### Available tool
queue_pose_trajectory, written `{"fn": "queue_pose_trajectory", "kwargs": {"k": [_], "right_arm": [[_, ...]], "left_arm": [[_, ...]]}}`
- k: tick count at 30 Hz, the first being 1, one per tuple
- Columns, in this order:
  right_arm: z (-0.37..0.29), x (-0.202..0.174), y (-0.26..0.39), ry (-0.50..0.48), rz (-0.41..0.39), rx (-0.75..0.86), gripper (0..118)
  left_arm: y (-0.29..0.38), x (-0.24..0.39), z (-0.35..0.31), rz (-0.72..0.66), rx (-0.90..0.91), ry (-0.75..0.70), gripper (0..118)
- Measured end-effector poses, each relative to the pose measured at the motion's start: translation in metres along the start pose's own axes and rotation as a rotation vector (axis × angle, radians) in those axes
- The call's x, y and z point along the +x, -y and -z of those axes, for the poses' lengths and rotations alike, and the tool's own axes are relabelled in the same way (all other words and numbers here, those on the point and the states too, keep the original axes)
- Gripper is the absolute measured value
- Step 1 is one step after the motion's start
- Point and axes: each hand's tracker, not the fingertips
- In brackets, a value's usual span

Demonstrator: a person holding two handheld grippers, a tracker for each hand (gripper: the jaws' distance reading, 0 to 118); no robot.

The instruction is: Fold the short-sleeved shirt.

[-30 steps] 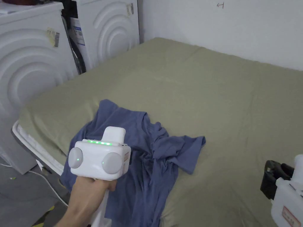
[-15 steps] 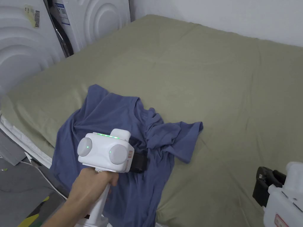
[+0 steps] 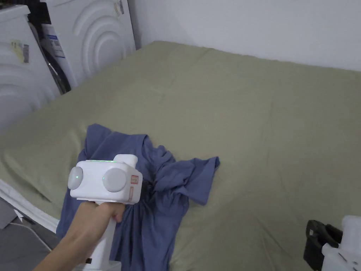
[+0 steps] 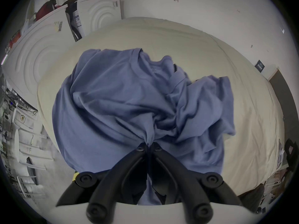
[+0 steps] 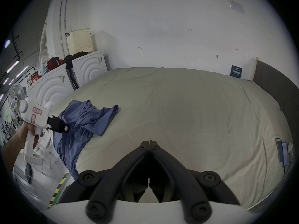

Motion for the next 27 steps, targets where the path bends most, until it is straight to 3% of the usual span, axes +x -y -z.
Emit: {"fn": "queue_pose_trajectory", "kwargs": {"k": [6,13,20,25,27], "right_arm": [[-0.029,0.036,0.000,0.051,0.048,0.039,0],[-0.069,0.091,0.006,0.188,0.109,0.065,0],[-0.096,0.153,0.015,0.357,0.161,0.050,0],[-0.097,0.185,0.022,0.419,0.204,0.028,0],[-0.095,0.191,0.026,0.431,0.211,0.018,0]], "left_arm": [[-0.032,0.083,-0.010,0.089,0.057,0.068,0],[-0.057,0.265,0.000,0.283,0.083,0.292,0],[-0.023,0.460,0.007,0.491,0.040,0.526,0],[0.012,0.532,0.013,0.519,-0.073,0.681,0],[0.022,0.542,0.026,0.522,-0.088,0.668,0]]}}
